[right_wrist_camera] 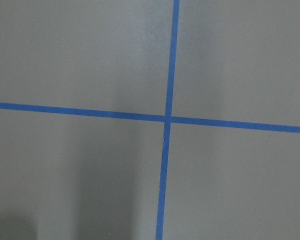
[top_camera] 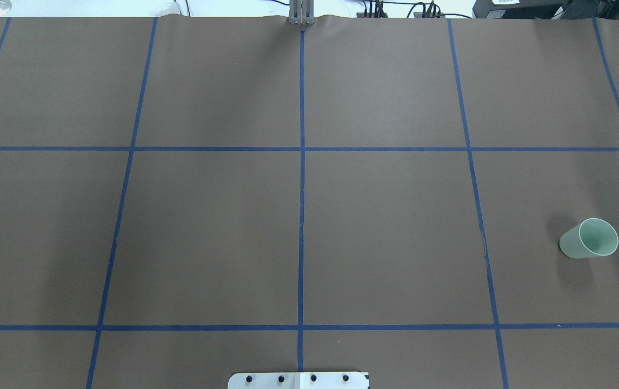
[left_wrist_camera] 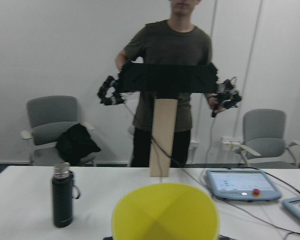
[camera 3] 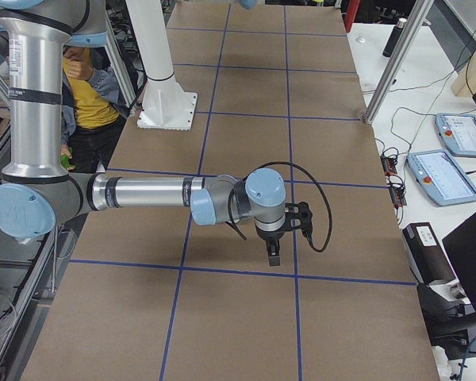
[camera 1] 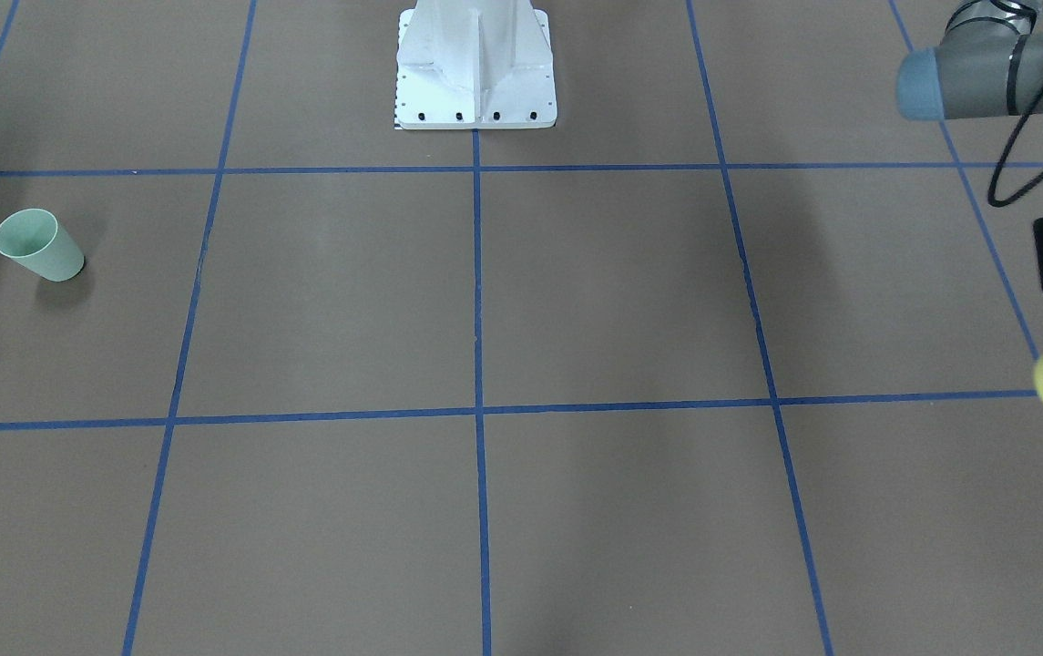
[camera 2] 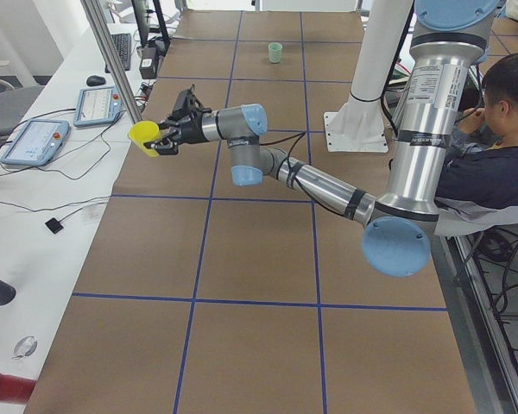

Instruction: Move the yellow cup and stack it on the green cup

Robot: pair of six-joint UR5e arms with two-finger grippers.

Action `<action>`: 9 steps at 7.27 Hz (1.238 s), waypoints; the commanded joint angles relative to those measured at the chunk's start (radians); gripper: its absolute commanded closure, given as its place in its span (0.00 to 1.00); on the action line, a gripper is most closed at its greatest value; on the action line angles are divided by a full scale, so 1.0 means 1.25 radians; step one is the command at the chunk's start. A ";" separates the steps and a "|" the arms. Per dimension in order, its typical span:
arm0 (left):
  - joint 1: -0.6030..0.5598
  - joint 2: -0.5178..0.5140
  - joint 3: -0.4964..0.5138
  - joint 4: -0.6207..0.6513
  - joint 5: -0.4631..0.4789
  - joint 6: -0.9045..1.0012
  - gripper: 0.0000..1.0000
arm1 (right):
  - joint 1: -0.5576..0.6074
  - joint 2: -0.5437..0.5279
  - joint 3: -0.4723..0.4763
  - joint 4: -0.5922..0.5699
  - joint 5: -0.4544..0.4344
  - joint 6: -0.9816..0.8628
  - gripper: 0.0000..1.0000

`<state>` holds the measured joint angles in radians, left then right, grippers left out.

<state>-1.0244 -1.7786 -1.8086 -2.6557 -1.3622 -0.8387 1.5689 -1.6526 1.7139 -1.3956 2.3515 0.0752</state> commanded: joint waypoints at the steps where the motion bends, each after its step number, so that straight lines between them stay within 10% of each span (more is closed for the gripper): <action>1: 0.161 -0.109 -0.006 -0.021 -0.016 0.160 1.00 | -0.001 0.005 0.016 0.051 0.006 -0.002 0.00; 4: 0.370 -0.240 -0.012 -0.039 -0.057 0.176 1.00 | -0.037 0.084 0.011 0.095 0.061 -0.001 0.00; 9: 0.450 -0.260 -0.015 -0.077 -0.206 0.382 1.00 | -0.143 0.318 0.054 0.003 0.184 0.271 0.01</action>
<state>-0.4698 -2.0989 -1.8243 -2.7362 -1.5602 -0.4726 1.4437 -1.3733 1.7640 -1.3256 2.5712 0.2877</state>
